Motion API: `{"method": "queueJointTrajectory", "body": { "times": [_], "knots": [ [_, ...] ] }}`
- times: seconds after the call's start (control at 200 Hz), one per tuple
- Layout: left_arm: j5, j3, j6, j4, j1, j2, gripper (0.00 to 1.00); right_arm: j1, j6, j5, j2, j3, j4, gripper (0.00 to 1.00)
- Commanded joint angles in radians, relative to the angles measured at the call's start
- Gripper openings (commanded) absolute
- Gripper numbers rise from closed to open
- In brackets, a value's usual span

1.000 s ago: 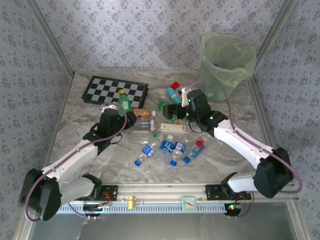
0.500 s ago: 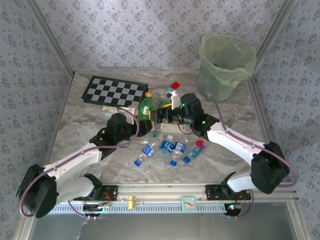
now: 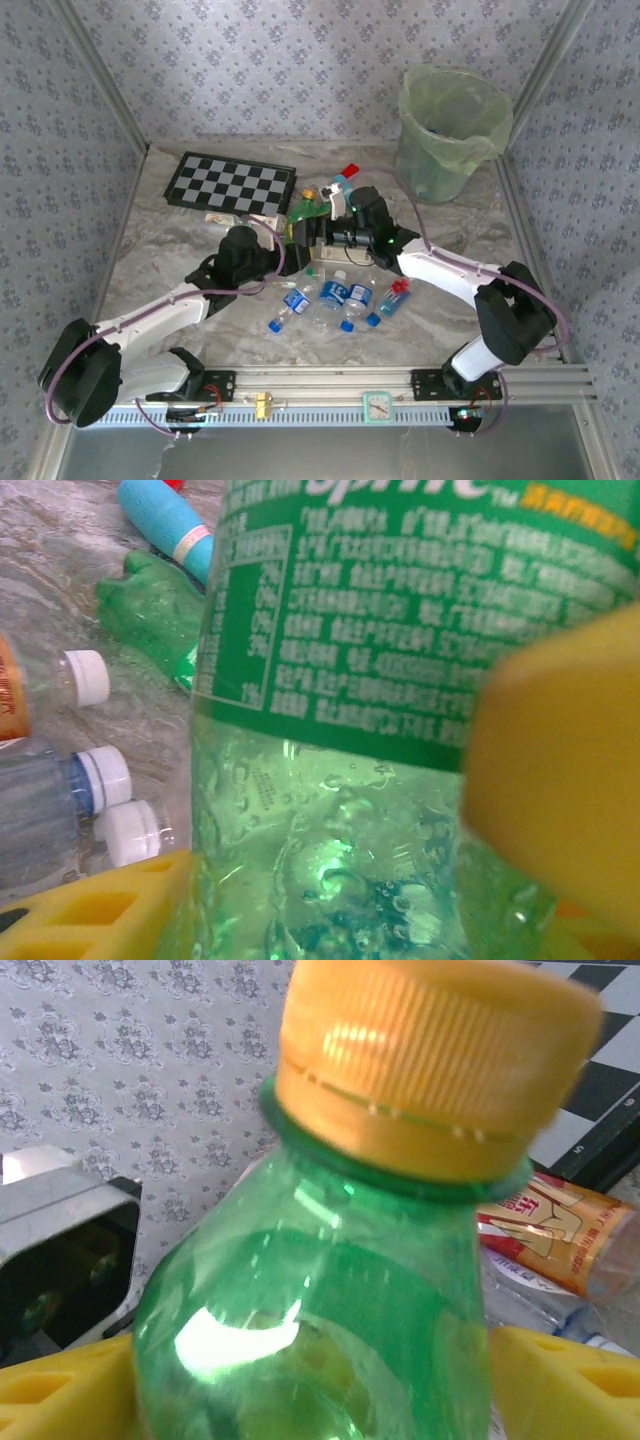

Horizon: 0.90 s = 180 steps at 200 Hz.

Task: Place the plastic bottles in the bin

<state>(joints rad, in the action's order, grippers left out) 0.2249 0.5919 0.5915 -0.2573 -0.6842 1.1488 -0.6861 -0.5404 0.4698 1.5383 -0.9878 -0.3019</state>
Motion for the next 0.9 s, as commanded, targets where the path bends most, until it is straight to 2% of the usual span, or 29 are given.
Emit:
{"method": "queueJointTrajectory", "body": {
  "times": [0.0, 0.105, 0.205, 0.275, 0.415, 0.67, 0.825, 0.895],
  "knots": [
    [0.037, 0.002, -0.009, -0.069, -0.011, -0.007, 0.53, 0.0, -0.019, 0.022, 0.02, -0.036, -0.038, 0.79],
    [0.033, 0.0, -0.01, -0.062, -0.012, -0.018, 0.55, 0.003, -0.027, 0.027, 0.023, -0.034, -0.047, 0.7],
    [0.025, -0.002, -0.007, -0.054, -0.012, -0.029, 0.62, 0.006, -0.03, 0.03, 0.022, -0.032, -0.048, 0.6],
    [0.012, -0.007, -0.002, -0.053, -0.013, -0.038, 0.73, 0.009, -0.026, 0.033, 0.019, -0.033, -0.045, 0.56],
    [-0.04, -0.022, 0.007, -0.041, -0.012, -0.063, 0.94, 0.024, 0.009, -0.004, 0.0, -0.035, 0.016, 0.56],
    [-0.197, -0.006, -0.028, 0.047, -0.009, -0.114, 1.0, 0.102, 0.171, -0.188, -0.094, -0.05, 0.264, 0.56],
    [-0.283, -0.008, -0.045, 0.089, 0.028, -0.095, 1.0, 0.171, 0.272, -0.416, -0.14, -0.149, 0.477, 0.56],
    [-0.28, -0.015, -0.025, 0.095, 0.068, -0.081, 1.0, 0.224, 0.29, -0.469, -0.144, -0.196, 0.522, 0.56]
  ]
}}
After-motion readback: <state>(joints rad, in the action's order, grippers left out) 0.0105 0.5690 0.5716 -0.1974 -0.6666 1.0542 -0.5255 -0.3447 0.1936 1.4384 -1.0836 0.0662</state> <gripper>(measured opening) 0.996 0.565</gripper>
